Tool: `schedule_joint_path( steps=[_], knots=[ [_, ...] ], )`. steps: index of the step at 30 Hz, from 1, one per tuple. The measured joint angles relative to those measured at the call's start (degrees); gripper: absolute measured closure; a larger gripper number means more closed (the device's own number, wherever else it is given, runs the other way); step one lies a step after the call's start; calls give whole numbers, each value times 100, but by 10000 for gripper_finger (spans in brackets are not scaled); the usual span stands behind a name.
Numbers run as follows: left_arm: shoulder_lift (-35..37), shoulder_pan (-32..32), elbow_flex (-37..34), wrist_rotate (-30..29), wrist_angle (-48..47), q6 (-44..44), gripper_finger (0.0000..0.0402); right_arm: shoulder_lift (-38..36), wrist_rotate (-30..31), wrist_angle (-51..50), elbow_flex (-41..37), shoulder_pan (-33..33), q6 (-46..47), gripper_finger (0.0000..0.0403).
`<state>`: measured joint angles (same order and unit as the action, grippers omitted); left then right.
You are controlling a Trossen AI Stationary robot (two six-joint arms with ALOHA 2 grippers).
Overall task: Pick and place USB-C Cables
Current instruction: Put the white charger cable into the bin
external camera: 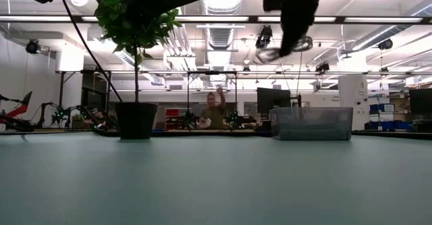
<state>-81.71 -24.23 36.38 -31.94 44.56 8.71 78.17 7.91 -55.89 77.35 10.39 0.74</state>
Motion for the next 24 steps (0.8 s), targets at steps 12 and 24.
schedule_joint_path(
  steps=[12,24],
  knots=[
    [0,17,2,0,-2,139,208,836,-349,-2038,722,2777,-2092,363],
    [0,26,2,0,-4,138,208,1930,-986,-1552,561,3253,-2937,363]
  ],
)
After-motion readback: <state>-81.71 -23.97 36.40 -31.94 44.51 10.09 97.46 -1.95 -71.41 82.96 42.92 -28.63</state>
